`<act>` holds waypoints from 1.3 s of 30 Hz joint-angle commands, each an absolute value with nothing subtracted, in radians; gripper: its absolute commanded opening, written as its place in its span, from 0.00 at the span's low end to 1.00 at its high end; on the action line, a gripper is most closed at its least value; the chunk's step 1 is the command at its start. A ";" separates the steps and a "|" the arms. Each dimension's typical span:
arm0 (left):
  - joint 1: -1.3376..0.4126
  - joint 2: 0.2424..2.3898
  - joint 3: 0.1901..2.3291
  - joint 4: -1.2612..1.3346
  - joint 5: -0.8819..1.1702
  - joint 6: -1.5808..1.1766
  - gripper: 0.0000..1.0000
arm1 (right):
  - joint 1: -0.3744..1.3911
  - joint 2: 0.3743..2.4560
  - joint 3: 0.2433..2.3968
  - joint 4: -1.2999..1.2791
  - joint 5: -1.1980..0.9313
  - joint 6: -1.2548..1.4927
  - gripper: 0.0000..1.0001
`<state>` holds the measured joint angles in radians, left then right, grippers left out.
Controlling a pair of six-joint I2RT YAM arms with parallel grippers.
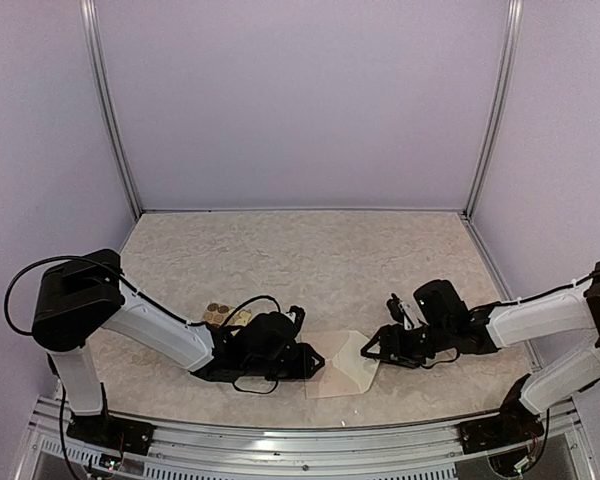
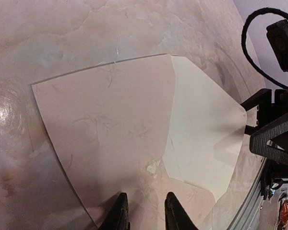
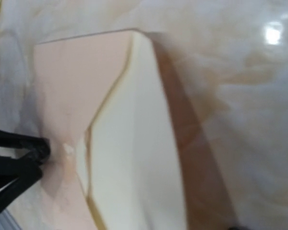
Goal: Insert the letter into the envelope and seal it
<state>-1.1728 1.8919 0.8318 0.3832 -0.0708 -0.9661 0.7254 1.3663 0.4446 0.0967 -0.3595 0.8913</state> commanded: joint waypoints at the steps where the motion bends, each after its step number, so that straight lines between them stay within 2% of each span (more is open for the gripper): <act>1: -1.170 1.916 0.816 0.374 -0.058 -0.976 0.24 | 0.723 1.379 0.443 0.207 -0.439 0.878 0.70; 8: -1.170 1.921 0.826 0.376 -0.057 -0.977 0.24 | 0.771 1.406 0.515 0.207 -0.474 0.839 0.70; 18: -1.170 1.916 0.825 0.373 -0.057 -0.977 0.24 | 0.873 1.559 0.587 0.295 -0.481 0.858 0.69; 30: -1.177 1.890 0.810 0.383 -0.086 -0.985 0.24 | 0.896 1.646 0.590 0.318 -0.437 0.900 0.69; 35: -1.187 1.783 0.774 0.357 -0.168 -0.978 0.29 | 0.897 1.540 0.593 0.288 -0.442 0.877 0.70; 39: -1.188 1.638 0.750 0.255 -0.256 -0.959 0.39 | 0.893 1.419 0.624 0.206 -0.411 0.836 0.73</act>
<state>-1.1820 1.7813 0.7715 0.3458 -0.1440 -0.9836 0.8875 1.5448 0.5884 0.2714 -0.4465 0.8791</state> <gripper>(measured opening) 0.349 0.719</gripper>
